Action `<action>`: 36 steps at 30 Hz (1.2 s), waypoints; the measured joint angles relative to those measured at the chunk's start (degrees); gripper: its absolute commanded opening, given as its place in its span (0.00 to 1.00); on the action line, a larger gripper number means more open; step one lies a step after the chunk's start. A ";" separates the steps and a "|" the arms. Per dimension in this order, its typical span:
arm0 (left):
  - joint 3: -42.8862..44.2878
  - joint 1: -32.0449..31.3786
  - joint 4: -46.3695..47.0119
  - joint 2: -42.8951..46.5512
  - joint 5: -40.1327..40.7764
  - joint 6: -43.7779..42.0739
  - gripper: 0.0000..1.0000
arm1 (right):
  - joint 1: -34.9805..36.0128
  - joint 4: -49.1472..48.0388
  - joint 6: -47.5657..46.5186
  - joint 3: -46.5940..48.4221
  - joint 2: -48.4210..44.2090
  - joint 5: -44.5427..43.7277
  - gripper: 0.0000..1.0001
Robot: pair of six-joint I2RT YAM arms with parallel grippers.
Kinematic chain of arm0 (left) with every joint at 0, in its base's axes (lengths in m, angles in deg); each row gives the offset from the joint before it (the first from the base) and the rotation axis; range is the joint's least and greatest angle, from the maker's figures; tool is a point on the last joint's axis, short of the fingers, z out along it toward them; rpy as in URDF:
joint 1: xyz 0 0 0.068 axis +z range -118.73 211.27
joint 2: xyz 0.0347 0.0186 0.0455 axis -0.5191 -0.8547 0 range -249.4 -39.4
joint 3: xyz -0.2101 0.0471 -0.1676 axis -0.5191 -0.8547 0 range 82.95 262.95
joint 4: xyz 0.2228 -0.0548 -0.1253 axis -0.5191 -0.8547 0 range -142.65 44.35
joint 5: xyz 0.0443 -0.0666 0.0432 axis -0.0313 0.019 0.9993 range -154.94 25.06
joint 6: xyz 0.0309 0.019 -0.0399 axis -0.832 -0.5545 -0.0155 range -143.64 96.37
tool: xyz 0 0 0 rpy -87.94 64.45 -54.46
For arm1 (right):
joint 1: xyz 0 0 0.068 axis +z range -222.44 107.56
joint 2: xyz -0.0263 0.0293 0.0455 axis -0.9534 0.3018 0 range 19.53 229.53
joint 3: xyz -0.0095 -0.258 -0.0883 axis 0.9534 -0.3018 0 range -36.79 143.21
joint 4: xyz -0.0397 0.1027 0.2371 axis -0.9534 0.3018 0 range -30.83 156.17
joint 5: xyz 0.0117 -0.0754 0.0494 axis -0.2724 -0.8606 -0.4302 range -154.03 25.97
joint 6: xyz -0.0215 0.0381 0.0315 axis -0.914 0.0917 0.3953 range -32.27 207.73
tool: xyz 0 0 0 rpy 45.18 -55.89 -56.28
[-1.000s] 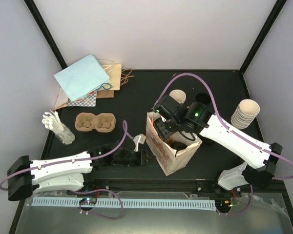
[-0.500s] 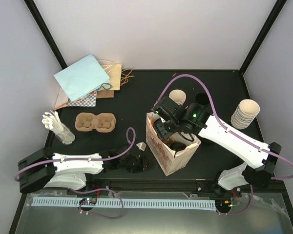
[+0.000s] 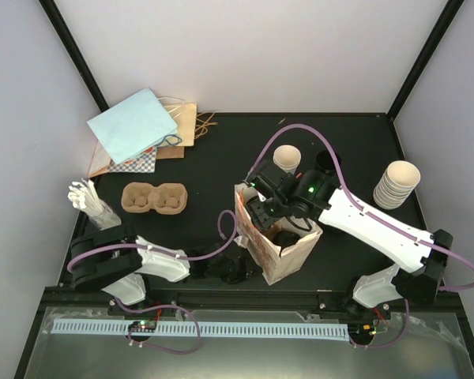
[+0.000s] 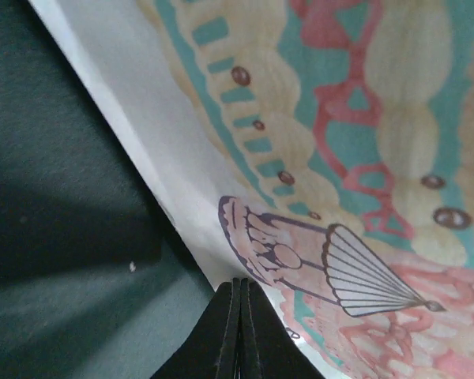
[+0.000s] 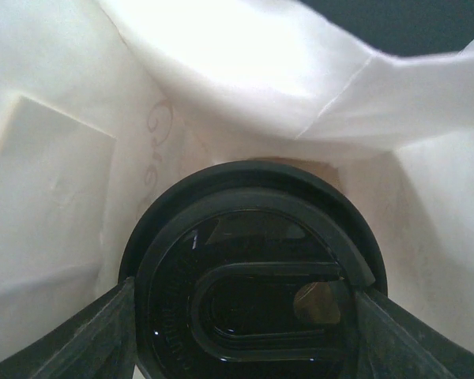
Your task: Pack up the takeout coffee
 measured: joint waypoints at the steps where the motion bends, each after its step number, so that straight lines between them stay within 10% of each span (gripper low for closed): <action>1: 0.09 -0.02 1.60 -1.20 0.02 0.15 0.02 | 0.00 -0.24 -0.02 -0.59 -0.07 0.55 0.49; 19: 7.17 -1.53 -12.85 6.78 2.93 -5.99 0.09 | -0.20 -0.57 -1.99 -3.48 -5.18 1.40 0.50; 36: 12.76 2.95 -57.72 37.83 16.79 -16.98 0.16 | -0.70 -4.24 -5.29 -11.82 -10.45 -1.57 0.49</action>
